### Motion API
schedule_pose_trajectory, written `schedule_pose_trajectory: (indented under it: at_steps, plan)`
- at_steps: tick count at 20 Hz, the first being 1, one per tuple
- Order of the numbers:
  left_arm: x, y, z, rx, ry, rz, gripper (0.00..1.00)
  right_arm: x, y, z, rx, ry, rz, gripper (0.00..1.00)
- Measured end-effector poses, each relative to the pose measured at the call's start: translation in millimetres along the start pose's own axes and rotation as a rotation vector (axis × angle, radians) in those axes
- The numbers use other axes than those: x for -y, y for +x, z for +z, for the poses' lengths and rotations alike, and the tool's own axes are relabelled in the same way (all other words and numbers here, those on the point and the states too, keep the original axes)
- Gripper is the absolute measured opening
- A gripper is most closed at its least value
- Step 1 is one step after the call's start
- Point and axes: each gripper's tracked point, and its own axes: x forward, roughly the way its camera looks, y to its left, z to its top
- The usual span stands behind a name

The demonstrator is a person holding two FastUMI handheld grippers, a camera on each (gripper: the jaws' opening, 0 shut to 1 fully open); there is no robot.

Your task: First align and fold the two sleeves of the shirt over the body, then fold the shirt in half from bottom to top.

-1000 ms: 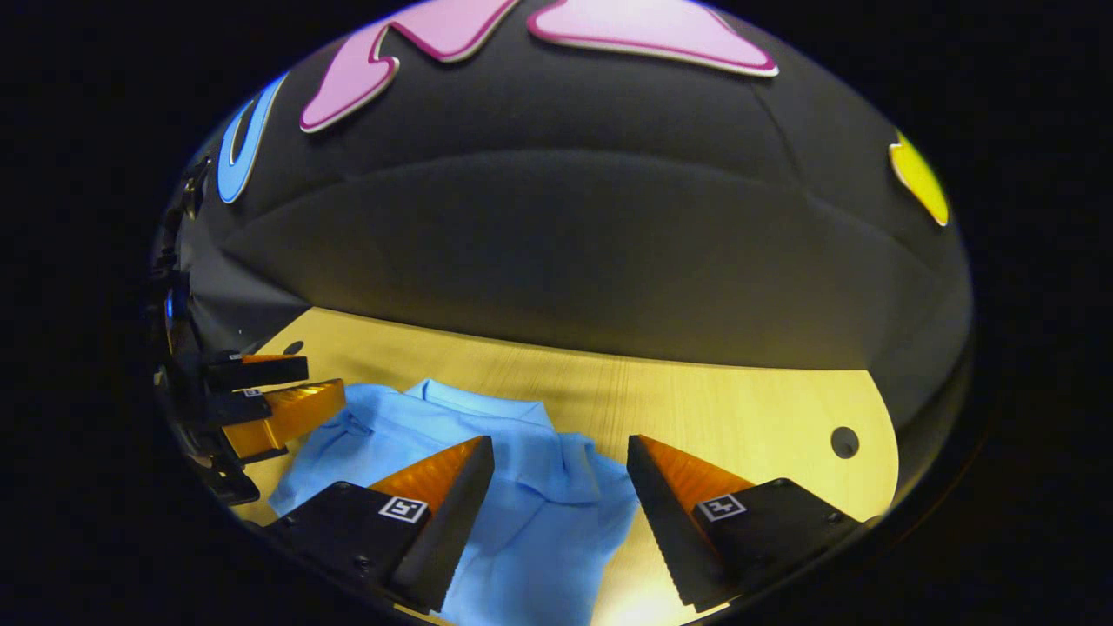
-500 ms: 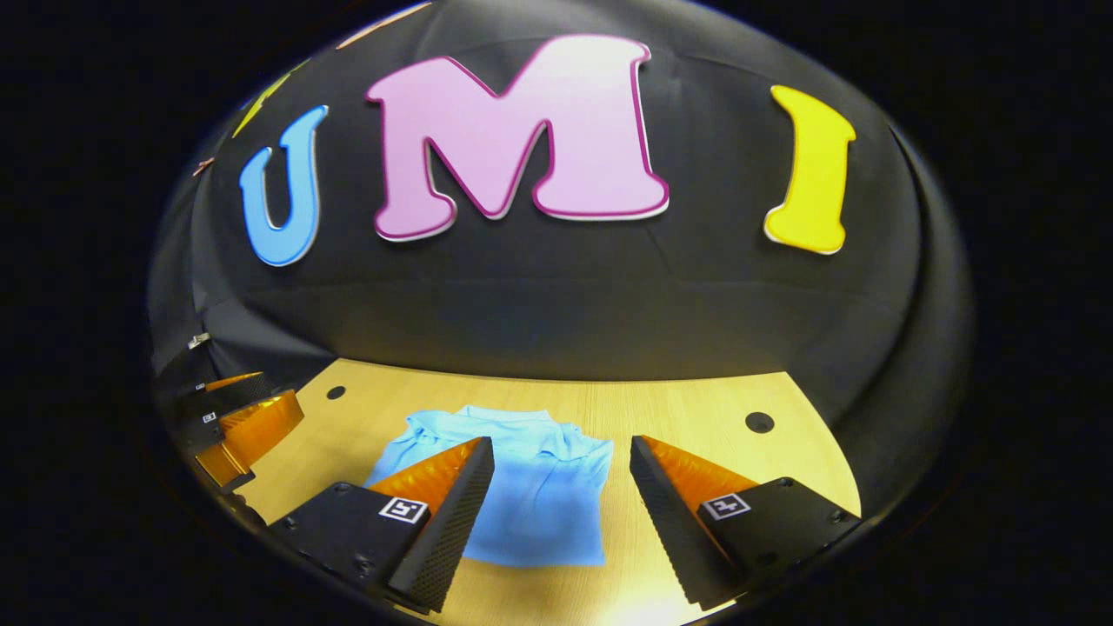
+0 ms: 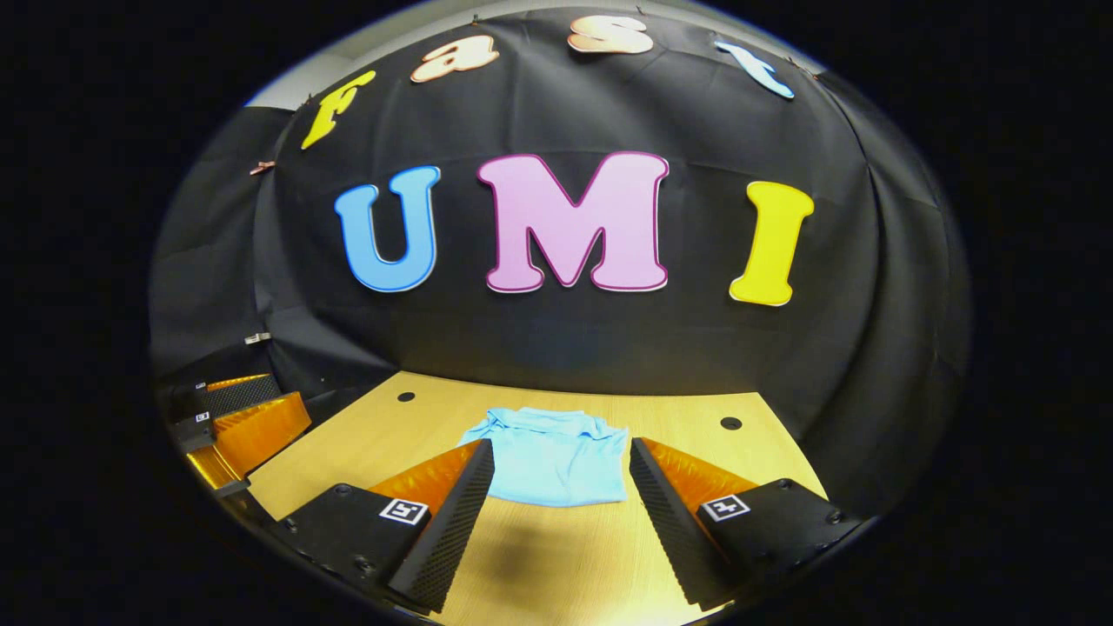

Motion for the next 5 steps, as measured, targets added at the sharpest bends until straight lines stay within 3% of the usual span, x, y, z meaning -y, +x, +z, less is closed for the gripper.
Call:
schedule_pose_trajectory:
  at_steps: [5]
  plan:
    - [1.3,-73.7,-0.9,0.007,0.012,0.003,0.97,-28.5,-59.6,2.8,0.032,0.008,0.031,0.98]
